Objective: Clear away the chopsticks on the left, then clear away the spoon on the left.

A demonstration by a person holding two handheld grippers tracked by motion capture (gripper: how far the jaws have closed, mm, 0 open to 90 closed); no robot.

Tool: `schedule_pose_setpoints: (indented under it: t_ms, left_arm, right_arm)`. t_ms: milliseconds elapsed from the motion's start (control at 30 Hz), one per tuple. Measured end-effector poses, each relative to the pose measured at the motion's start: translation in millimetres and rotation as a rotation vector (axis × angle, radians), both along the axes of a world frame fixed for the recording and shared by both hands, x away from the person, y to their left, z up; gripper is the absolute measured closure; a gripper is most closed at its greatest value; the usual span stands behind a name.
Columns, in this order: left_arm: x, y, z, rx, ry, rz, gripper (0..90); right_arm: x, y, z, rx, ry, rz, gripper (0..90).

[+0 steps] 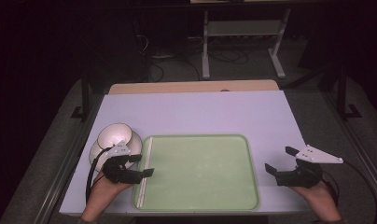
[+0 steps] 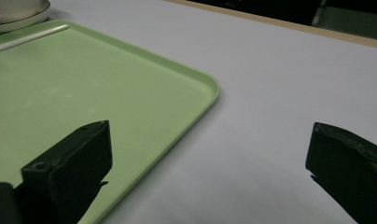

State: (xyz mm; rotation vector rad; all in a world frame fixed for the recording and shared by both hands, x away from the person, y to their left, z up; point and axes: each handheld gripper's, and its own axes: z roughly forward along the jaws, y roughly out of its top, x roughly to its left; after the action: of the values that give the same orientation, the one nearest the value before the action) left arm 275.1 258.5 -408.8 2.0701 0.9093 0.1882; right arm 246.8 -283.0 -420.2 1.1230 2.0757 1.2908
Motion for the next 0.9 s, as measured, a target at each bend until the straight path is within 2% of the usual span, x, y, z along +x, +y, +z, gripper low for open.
schedule_pose_setpoints:
  t_ms: [333, 433, 567, 600, 667, 733, 800, 900]
  left_arm:
    - [1.0, 9.8, 11.9, -0.021, -0.021, 0.031, 21.5]
    - [0.6, 15.1, 17.0, -0.036, -0.043, 0.066, 26.1]
    - [0.3, 25.4, 23.2, -0.058, -0.066, 0.116, 46.5]
    - [0.3, 27.1, 24.0, -0.055, -0.071, 0.122, 55.4]
    - [-0.2, 31.4, 26.0, -0.040, -0.092, 0.148, 64.2]
    - [-1.1, 35.6, 27.7, -0.015, -0.103, 0.176, 78.4]
    - [-1.8, 41.5, 28.5, -0.022, -0.099, 0.199, 89.9]
    - [-2.7, 48.8, 28.2, -0.011, -0.091, 0.224, 90.0]
  right_arm:
    - [0.6, -1.9, 0.2, 0.000, 0.002, -0.008, 0.0]
    - [0.5, -1.3, 0.5, -0.003, -0.001, -0.006, 0.0]
    - [0.7, -1.0, -0.1, -0.008, 0.004, -0.004, 0.0]
    - [1.0, -1.1, -0.3, -0.008, 0.005, -0.004, 0.0]
    - [1.2, -1.3, -0.5, -0.007, 0.005, -0.004, 0.0]
    - [1.4, -1.8, -0.6, -0.008, 0.004, -0.005, 0.0]
    - [1.2, -1.9, -0.5, -0.007, 0.004, -0.007, 0.0]
    - [1.0, -1.5, -0.4, -0.008, 0.004, -0.005, 0.0]
